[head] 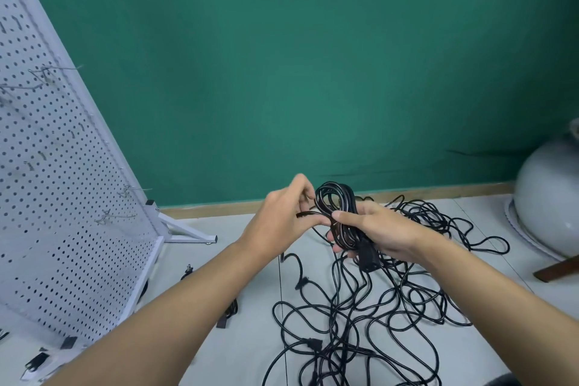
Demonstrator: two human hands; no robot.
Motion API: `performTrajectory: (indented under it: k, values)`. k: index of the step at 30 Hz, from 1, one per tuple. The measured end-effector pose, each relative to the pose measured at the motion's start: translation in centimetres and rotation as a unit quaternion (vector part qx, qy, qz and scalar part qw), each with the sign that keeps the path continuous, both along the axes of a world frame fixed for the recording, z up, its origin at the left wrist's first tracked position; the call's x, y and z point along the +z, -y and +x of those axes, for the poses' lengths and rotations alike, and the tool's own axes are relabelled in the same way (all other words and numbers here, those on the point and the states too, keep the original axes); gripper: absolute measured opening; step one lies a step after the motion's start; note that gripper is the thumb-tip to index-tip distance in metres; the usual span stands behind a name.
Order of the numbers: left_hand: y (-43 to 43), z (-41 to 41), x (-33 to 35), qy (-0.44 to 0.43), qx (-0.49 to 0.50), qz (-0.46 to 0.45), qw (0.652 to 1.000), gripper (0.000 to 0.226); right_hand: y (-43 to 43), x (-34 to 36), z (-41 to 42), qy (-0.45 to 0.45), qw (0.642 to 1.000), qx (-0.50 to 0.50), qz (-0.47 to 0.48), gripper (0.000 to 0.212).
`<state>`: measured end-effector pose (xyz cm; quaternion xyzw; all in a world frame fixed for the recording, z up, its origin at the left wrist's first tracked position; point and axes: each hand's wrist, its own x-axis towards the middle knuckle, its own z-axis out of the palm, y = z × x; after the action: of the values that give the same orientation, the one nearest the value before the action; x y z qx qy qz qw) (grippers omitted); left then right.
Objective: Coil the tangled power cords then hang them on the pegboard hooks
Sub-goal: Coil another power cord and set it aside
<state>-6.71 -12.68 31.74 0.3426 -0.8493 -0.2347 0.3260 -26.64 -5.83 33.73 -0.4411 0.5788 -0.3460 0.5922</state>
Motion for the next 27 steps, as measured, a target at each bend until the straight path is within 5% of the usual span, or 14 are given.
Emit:
performTrajectory:
  k: [5, 9, 14, 20, 27]
  values:
    - [0.3, 0.6, -0.8, -0.004, -0.019, 0.099, 0.995, 0.016, 0.3, -0.2, -0.4, 0.002, 0.999, -0.025, -0.039, 0.019]
    - [0.3, 0.7, -0.4, -0.061, -0.003, 0.066, 0.996, 0.007, 0.3, -0.4, -0.6, -0.018, 0.999, -0.015, -0.040, 0.019]
    - [-0.1, 0.2, 0.9, -0.088, 0.021, 0.035, 0.995, 0.010, 0.0, -0.1, -0.4, -0.011, 0.997, 0.072, -0.008, 0.035]
    - [-0.2, -0.3, 1.1, -0.038, 0.014, -0.010, 0.999, 0.021, -0.2, -0.1, 0.3, -0.142, 0.979, 0.146, 0.009, 0.023]
    - [0.7, 1.6, 0.8, -0.045, 0.021, 0.095, 0.994, 0.019, -0.1, 0.2, 0.0, -0.113, 0.988, 0.098, -0.037, 0.023]
